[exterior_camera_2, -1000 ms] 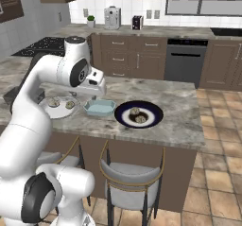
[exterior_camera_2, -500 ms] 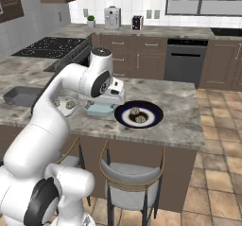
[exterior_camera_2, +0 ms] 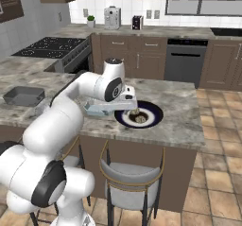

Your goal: Place two dumplings into each of the tupperware containers and then place the containers in the fridge.

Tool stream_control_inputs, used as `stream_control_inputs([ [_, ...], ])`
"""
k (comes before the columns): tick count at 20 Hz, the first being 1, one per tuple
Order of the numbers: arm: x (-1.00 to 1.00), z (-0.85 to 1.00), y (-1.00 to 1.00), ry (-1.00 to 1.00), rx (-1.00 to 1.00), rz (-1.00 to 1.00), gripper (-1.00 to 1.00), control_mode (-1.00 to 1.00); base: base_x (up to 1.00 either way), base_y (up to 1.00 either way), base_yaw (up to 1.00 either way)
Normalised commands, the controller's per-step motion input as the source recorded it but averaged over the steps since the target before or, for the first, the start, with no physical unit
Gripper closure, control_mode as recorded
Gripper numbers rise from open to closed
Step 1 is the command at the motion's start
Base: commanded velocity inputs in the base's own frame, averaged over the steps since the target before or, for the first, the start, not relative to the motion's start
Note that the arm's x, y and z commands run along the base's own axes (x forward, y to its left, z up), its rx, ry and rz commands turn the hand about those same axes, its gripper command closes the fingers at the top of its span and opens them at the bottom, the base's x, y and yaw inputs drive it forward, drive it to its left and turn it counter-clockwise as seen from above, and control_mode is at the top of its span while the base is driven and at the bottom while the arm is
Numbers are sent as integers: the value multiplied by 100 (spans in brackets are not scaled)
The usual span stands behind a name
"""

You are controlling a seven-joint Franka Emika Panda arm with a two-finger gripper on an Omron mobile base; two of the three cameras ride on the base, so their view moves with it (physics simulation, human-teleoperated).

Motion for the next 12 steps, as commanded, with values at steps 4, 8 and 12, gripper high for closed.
stream_control_inputs([
  [4,52,-43,-19,7,-3,15,-100,-100,0,0,0],
  [8,57,-34,-34,5,0,14,-100,-100,0,0,0],
  [12,56,-37,-31,4,0,10,-100,-100,0,0,0],
])
